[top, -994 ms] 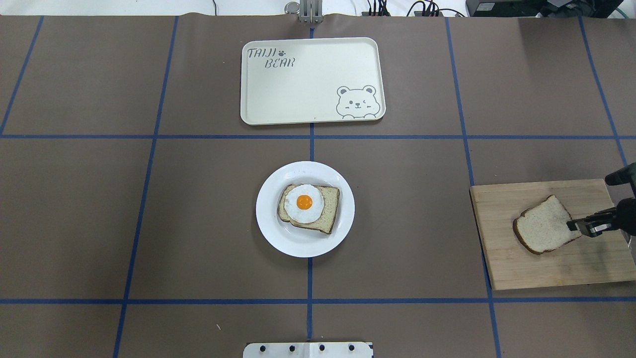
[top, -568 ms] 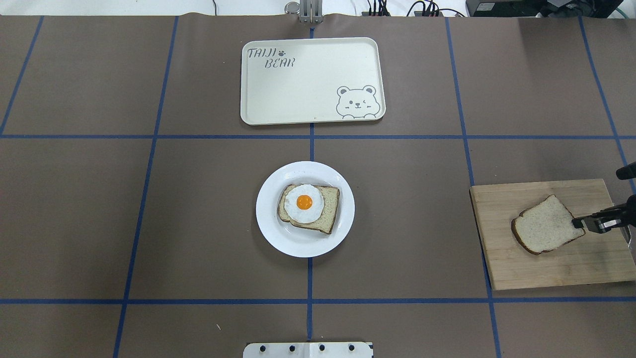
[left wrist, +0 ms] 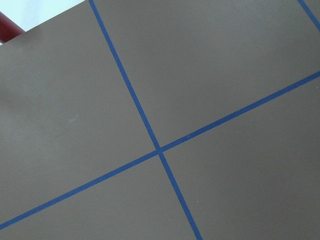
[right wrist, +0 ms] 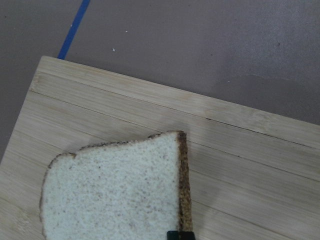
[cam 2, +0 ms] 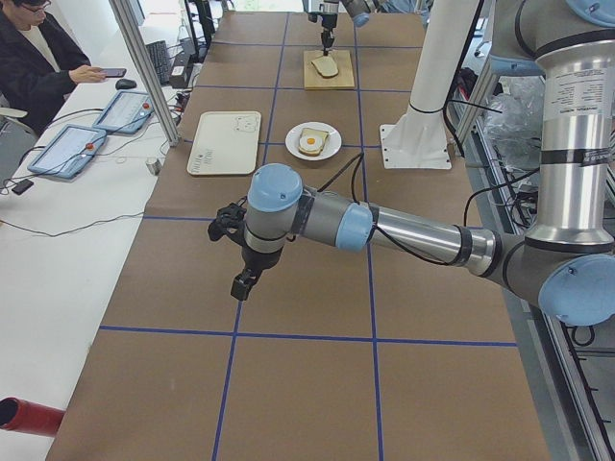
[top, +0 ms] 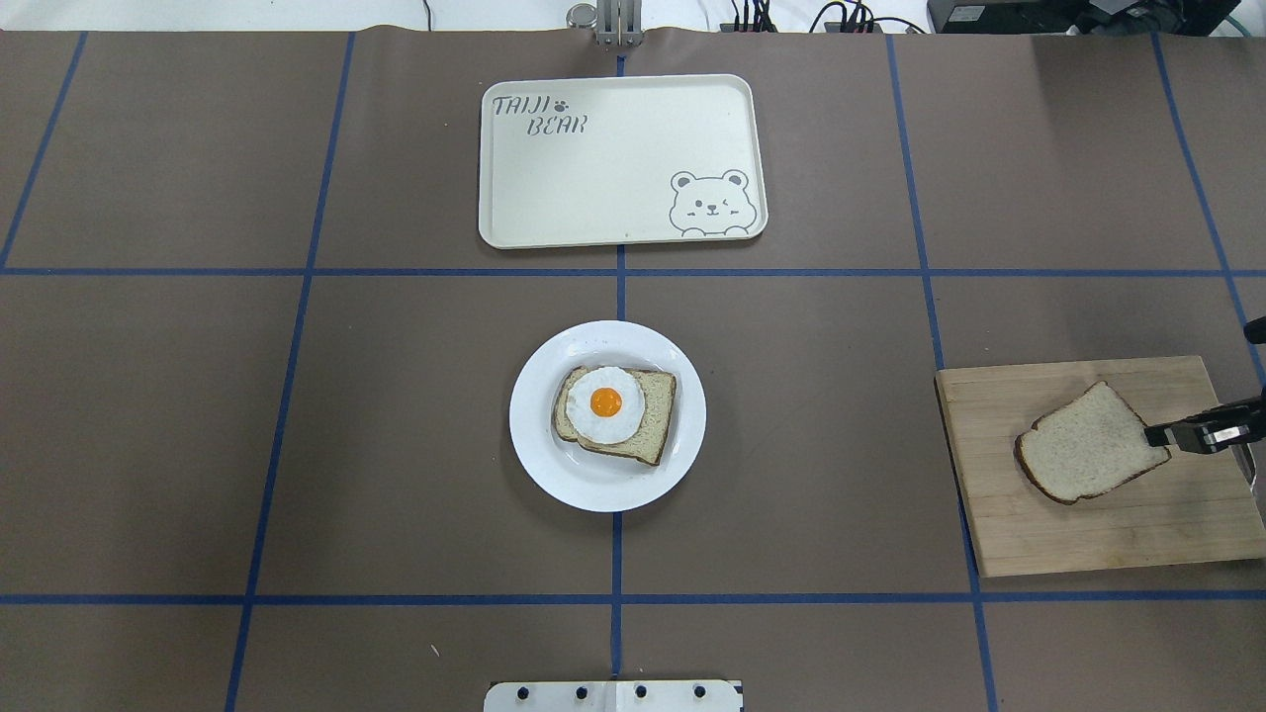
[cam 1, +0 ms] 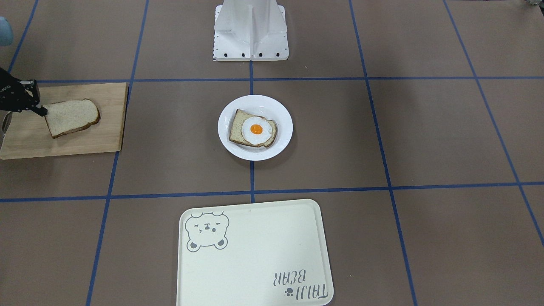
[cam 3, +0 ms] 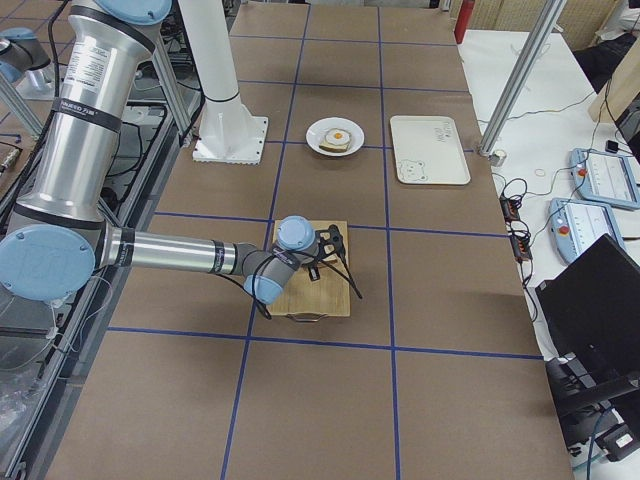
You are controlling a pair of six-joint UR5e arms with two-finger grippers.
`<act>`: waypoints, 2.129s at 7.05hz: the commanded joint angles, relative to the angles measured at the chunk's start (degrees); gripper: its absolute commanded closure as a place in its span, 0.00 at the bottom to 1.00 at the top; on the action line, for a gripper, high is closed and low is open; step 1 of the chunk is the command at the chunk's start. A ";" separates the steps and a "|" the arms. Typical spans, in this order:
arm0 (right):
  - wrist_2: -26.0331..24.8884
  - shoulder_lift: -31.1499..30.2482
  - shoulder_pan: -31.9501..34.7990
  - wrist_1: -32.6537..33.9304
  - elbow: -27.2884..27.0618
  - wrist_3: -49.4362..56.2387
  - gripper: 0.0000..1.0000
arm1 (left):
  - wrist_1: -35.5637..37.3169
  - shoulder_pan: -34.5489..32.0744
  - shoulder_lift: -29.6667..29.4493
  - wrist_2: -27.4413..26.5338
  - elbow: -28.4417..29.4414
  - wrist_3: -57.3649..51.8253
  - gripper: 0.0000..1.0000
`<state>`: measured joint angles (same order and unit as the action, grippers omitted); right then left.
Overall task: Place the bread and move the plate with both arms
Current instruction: 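Lift the bread slice with the right gripper and carry it toward the plate, then lay the bread slice over the egg toast and open the right gripper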
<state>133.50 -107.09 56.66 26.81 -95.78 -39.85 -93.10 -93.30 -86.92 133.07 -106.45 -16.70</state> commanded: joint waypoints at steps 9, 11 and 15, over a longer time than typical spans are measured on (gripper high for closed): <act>-6.09 21.01 -5.11 1.05 -7.58 -36.93 1.00 | 0.02 0.05 0.00 0.00 0.62 0.09 0.02; -18.57 29.71 -13.81 6.64 -7.66 -43.28 1.00 | 0.02 0.05 0.00 0.09 0.37 2.26 0.02; -53.10 41.32 -36.14 20.44 -7.93 -54.09 1.00 | -0.06 0.05 -0.09 0.09 0.37 3.43 0.02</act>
<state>90.69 -69.39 27.16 42.15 -103.64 -90.90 -93.13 -93.25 -87.01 133.15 -106.07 -13.37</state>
